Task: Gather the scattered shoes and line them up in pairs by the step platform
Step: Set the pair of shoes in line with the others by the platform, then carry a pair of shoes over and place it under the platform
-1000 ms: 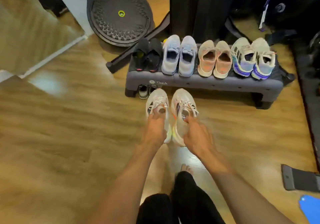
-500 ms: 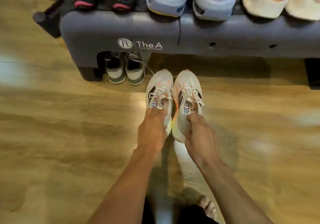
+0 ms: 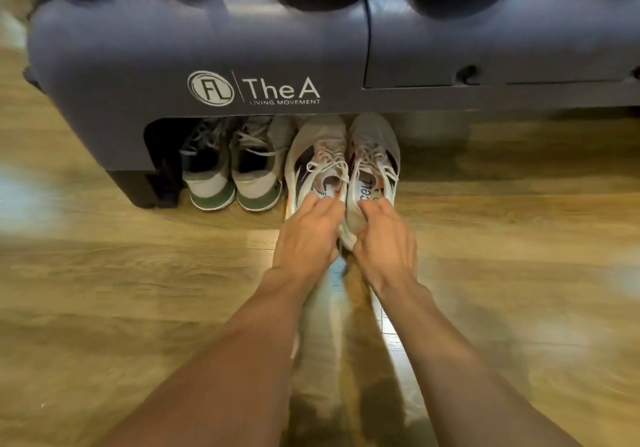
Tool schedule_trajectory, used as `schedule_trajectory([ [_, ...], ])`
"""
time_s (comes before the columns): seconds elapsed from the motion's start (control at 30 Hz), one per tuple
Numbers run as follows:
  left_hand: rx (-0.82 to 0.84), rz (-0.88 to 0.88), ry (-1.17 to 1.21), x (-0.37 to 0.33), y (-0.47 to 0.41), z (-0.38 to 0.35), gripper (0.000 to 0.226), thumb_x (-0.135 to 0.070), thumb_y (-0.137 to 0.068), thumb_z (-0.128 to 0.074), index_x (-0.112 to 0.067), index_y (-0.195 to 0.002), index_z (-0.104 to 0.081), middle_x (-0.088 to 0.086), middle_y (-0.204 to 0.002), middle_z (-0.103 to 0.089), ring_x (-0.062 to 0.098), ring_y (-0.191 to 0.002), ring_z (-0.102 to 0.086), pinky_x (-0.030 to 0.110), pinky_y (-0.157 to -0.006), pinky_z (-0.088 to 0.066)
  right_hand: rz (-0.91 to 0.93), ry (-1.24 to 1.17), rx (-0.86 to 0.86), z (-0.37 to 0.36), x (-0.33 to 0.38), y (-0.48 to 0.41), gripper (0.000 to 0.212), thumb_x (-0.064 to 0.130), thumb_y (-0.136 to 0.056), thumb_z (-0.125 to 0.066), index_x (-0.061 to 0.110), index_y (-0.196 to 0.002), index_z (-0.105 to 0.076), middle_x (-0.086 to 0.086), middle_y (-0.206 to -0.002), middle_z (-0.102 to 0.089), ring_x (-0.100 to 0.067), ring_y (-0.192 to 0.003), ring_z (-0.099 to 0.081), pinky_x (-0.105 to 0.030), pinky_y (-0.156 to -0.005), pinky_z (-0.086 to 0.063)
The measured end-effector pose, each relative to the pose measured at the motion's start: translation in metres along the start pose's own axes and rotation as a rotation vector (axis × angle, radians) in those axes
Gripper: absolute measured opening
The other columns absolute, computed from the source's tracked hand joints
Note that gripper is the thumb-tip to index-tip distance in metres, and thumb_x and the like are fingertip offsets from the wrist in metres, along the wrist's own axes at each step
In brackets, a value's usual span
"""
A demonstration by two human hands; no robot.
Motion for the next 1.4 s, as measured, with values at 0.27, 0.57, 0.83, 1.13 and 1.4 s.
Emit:
schedule_trajectory([
  [0.27,-0.066,0.106,0.07,0.025,-0.063,0.009,0.016,-0.012,-0.085,-0.063,-0.011,-0.099,-0.055,0.006,-0.106,-0.06,0.023,-0.108,-0.046,0.042,-0.076,-0.048,0.044,0.002,-0.067,0.015,0.003,-0.054,0.04,0.002,-0.082,-0.053,0.019,-0.118,-0.057,-0.006,-0.112,-0.054,-0.032,-0.095,-0.058,-0.033,-0.072,-0.043],
  [0.57,0.11,0.231,0.041,0.042,-0.082,-0.028,0.028,-0.016,-0.087,-0.062,-0.01,-0.113,-0.056,0.013,-0.111,-0.06,0.03,-0.111,-0.052,0.04,-0.08,-0.046,-0.062,0.005,-0.053,0.002,-0.018,-0.071,0.048,-0.003,-0.086,-0.048,0.017,-0.128,-0.055,-0.011,-0.124,-0.053,-0.037,-0.106,-0.056,-0.038,-0.082,-0.046],
  [0.83,0.158,0.328,0.123,0.017,-0.038,0.026,0.041,-0.021,-0.089,-0.057,-0.015,-0.129,-0.051,0.009,-0.134,-0.047,0.028,-0.126,-0.041,0.04,-0.101,-0.04,-0.06,-0.006,0.063,0.049,0.018,-0.024,0.043,0.014,-0.089,-0.054,0.016,-0.131,-0.05,-0.008,-0.133,-0.047,-0.032,-0.119,-0.048,-0.035,-0.092,-0.042],
  [1.13,0.017,0.235,0.459,-0.115,0.002,0.275,0.032,-0.006,-0.082,-0.055,-0.012,-0.112,-0.066,0.007,-0.109,-0.066,0.019,-0.101,-0.061,0.026,-0.094,-0.044,0.0,-0.311,-0.001,0.299,0.109,0.066,0.036,0.015,-0.09,-0.057,0.02,-0.126,-0.057,-0.001,-0.127,-0.057,-0.017,-0.113,-0.056,-0.031,-0.098,-0.044],
  [1.4,-0.163,-0.064,0.616,-0.315,0.002,0.643,0.032,-0.006,-0.083,-0.05,-0.015,-0.109,-0.066,-0.001,-0.106,-0.064,0.009,-0.097,-0.058,0.018,-0.081,-0.044,0.027,-0.58,-0.321,0.677,0.204,0.172,0.029,0.017,-0.09,-0.058,0.016,-0.119,-0.062,0.003,-0.113,-0.065,-0.006,-0.098,-0.061,-0.02,-0.089,-0.048],
])
Point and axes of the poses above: each hand's wrist, its own y-axis away from the middle knuckle, its own z-axis out of the back of the hand, x = y × z, the point moved 10 cm from there along -y, towards the middle knuckle
